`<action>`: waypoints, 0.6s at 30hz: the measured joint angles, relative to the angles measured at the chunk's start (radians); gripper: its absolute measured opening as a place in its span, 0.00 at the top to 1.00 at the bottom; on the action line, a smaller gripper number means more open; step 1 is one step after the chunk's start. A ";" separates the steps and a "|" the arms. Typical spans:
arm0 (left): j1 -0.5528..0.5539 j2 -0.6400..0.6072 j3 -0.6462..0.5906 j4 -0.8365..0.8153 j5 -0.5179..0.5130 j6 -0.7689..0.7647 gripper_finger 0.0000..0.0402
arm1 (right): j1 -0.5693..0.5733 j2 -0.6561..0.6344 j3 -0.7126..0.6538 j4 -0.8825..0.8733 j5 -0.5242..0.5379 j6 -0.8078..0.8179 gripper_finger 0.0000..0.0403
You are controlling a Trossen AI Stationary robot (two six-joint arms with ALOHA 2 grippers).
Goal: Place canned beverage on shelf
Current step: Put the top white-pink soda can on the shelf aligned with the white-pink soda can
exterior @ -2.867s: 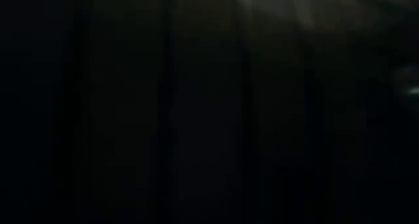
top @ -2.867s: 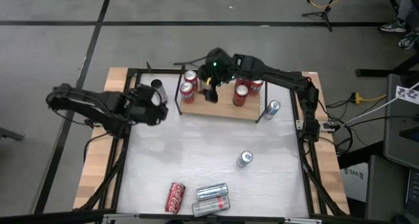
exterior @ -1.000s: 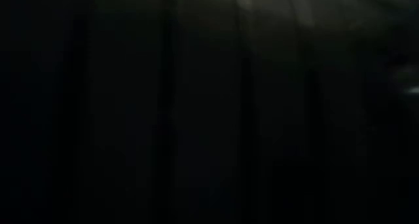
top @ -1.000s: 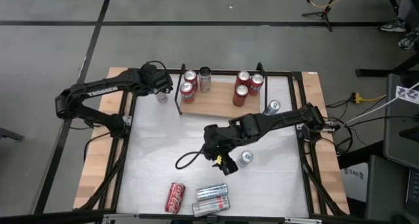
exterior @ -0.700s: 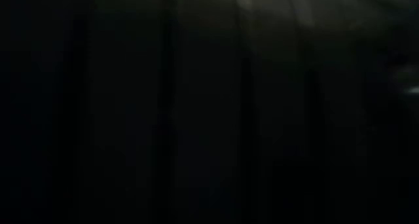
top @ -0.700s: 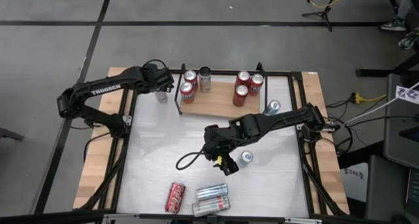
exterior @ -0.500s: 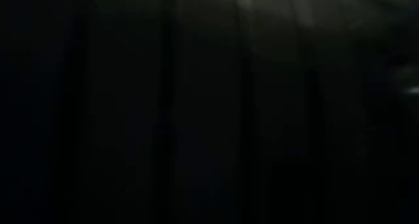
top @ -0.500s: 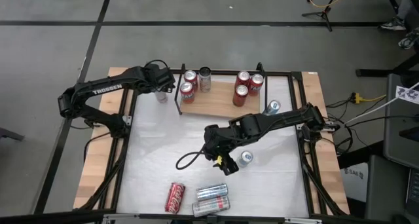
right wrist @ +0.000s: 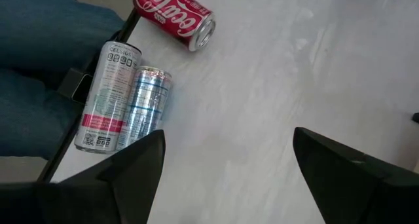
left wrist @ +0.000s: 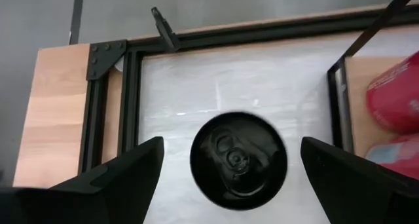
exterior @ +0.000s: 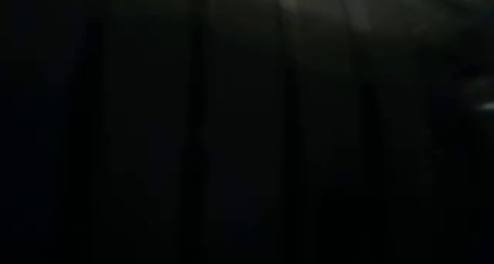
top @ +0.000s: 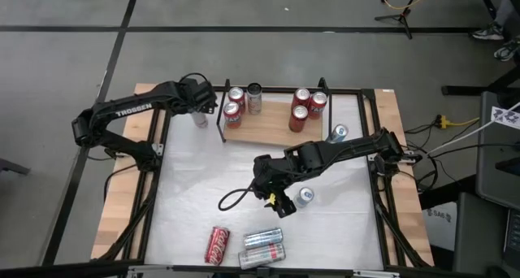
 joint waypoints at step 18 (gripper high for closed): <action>0.016 0.000 -0.277 0.326 0.004 0.078 0.12 | 0.000 0.000 0.000 0.000 0.000 0.000 0.19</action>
